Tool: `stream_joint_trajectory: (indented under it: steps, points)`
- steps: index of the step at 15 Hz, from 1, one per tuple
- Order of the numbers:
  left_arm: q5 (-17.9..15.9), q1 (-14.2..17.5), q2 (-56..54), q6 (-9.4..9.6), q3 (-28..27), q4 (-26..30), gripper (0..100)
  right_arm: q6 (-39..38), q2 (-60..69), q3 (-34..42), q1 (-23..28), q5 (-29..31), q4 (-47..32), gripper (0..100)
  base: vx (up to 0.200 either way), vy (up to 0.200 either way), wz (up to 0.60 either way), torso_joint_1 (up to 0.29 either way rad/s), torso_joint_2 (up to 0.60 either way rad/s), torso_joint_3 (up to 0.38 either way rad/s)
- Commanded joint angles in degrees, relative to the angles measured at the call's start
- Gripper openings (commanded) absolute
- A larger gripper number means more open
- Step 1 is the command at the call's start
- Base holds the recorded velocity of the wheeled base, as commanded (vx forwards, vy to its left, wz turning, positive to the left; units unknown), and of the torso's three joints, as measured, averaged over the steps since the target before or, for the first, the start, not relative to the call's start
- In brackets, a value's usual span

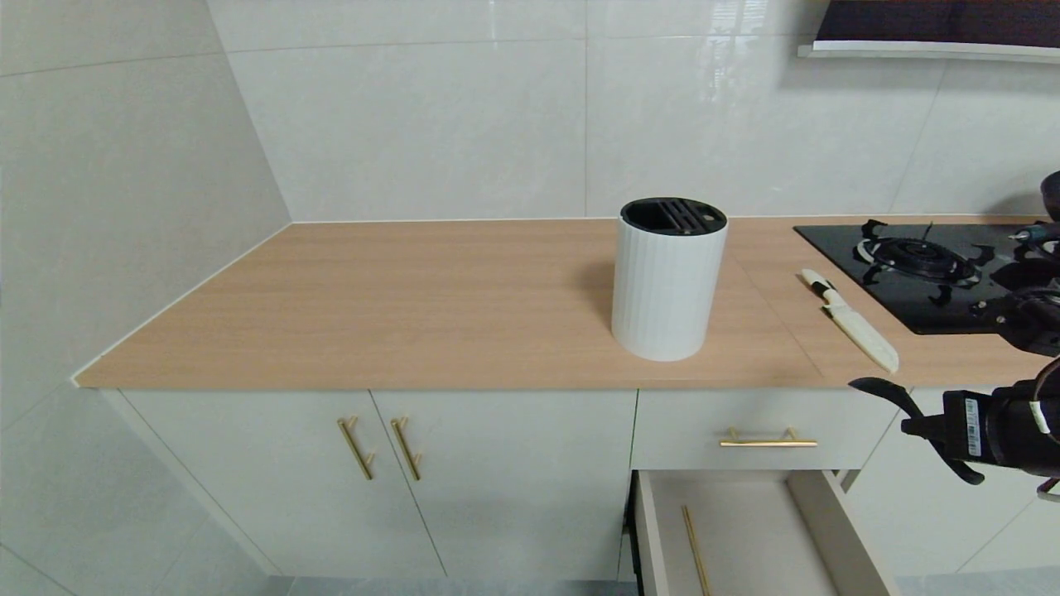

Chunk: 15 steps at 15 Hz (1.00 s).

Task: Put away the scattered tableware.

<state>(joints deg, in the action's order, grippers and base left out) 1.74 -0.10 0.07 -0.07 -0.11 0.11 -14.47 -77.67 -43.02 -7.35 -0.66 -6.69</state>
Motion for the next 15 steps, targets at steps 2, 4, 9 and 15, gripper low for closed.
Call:
stream_joint_trajectory:
  steps: [2, 4, 9, 15]
  points:
    - [0.01, 0.01, 0.01, -0.01, 0.02, 0.07, 100, 1.99, -0.47, 1.1, -0.38, -0.04, -0.07, 0, 0.0, 0.0, 0.0, -0.137, 0.31, 0.183]
    - [0.01, 0.01, 0.01, -0.01, 0.02, 0.07, 100, 2.25, -0.47, 1.45, -1.0, -0.13, -0.07, 0, 0.0, 0.0, 0.0, -0.198, 0.46, 0.261]
    - [0.01, 0.01, 0.01, -0.01, 0.02, 0.07, 100, 2.34, -0.73, 2.33, -2.84, -0.22, -0.07, 0, 0.0, 0.0, 0.0, -0.207, 0.5, 0.29]
    - [0.01, 0.01, 0.01, -0.01, 0.02, 0.07, 100, 2.34, -3.9, 3.56, -5.13, -0.04, -0.16, 0, 0.0, 0.0, 0.0, -0.182, 0.48, 0.298]
